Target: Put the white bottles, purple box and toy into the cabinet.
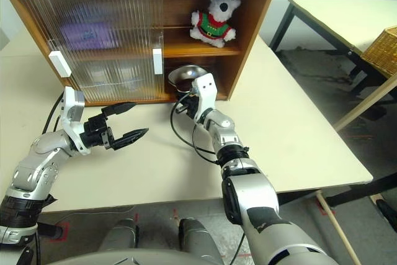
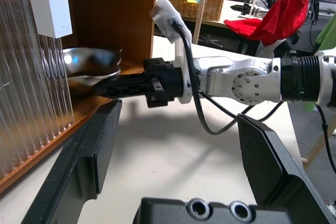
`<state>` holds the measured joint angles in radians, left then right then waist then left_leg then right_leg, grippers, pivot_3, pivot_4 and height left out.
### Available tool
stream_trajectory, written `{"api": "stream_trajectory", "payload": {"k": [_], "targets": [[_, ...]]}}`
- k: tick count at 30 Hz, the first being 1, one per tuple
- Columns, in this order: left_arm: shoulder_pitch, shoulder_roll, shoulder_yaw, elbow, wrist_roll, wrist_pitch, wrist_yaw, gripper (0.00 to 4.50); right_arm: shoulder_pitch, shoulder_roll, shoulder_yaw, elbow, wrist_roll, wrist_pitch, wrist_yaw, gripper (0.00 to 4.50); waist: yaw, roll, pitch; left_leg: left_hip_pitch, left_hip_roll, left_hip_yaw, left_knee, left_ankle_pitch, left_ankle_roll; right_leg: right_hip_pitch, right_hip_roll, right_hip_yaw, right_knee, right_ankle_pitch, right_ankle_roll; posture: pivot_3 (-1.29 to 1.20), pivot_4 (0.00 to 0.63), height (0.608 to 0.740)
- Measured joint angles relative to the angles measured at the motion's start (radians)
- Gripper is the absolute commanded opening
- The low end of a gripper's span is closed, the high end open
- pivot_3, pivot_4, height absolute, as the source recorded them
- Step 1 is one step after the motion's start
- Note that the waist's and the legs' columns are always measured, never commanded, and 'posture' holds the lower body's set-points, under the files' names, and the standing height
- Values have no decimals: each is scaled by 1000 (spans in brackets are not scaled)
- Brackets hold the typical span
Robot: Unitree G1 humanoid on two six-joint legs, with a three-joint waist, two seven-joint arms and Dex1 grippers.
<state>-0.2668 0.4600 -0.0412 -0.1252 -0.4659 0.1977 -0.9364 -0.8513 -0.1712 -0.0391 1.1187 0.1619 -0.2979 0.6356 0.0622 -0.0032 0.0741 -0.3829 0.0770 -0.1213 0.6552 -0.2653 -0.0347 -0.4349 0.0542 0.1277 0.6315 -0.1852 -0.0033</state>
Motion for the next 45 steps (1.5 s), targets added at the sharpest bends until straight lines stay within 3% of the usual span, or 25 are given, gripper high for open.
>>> {"api": "stream_trajectory", "payload": {"k": [17,45], "targets": [[1,11,0,-22,0,19,7,4500,-121,-9,-68,141,-24,-8,-88,43,6,-2,2,0,0,-2,-5,0,0,-2,0,0,0,-2,-2,157,115,740],[-2,11,0,-24,-1,19,17,4500,-168,0,-114,182,-57,91,-187,43,18,-3,3,1,1,-2,-8,0,0,-3,0,-2,0,-2,-3,166,106,740]]}}
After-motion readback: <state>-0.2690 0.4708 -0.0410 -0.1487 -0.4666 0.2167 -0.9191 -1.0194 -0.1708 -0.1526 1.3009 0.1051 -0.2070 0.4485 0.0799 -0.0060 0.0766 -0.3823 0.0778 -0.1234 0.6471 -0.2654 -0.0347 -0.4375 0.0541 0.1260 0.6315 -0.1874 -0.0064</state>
